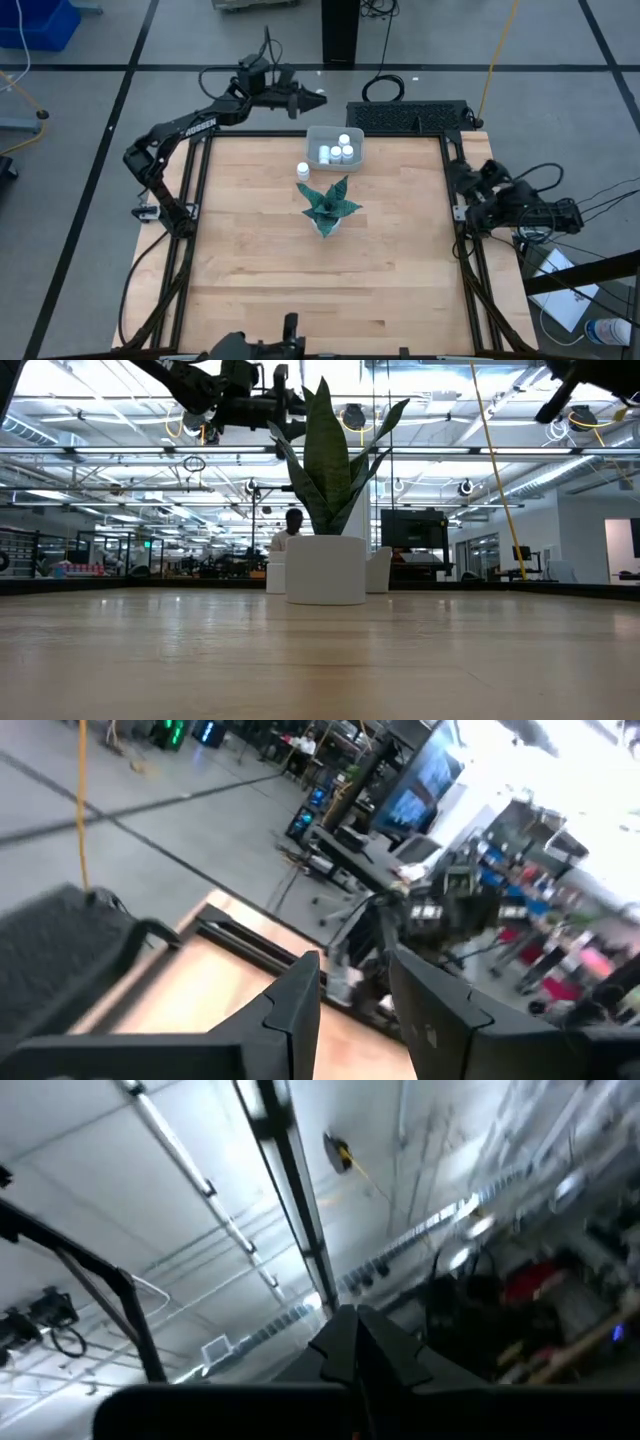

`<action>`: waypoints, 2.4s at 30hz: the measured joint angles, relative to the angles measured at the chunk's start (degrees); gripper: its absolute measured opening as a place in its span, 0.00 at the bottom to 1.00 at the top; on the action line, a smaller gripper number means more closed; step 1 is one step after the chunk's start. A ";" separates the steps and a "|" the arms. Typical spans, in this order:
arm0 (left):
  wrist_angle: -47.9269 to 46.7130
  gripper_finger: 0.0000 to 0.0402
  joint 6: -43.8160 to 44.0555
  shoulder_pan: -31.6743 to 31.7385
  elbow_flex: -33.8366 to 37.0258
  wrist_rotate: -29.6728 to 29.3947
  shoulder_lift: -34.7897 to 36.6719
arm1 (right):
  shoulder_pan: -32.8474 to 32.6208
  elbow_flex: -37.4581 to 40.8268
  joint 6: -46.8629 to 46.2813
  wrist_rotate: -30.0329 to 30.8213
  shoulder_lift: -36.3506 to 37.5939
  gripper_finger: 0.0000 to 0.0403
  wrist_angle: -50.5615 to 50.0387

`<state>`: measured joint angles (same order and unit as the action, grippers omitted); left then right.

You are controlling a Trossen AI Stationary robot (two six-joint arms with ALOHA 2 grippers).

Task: Pick and place pill bottles into a basket
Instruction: Put the white medicine bottle into the gray bin

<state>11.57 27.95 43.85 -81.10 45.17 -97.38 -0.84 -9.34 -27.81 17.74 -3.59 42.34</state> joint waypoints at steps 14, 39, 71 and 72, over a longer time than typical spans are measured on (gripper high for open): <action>6.32 0.32 13.10 -5.01 0.00 -5.00 0.04 | -0.02 -0.95 -10.46 0.00 -16.02 0.01 4.05; -5.04 0.32 2.62 -16.73 26.91 -29.56 30.11 | 18.35 -39.10 -2.34 -9.23 -46.86 0.32 -31.82; 29.65 0.32 -14.57 -25.09 80.40 -39.50 65.34 | 27.26 -79.51 13.33 -30.13 -78.59 0.37 -63.58; 29.93 0.32 -15.51 -25.08 80.50 -38.89 65.30 | 27.68 -82.39 11.63 -30.10 -81.09 0.38 -65.64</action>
<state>41.50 12.45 18.76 -0.60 6.28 -32.09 26.83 -91.73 -16.18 -12.37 -84.68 -23.30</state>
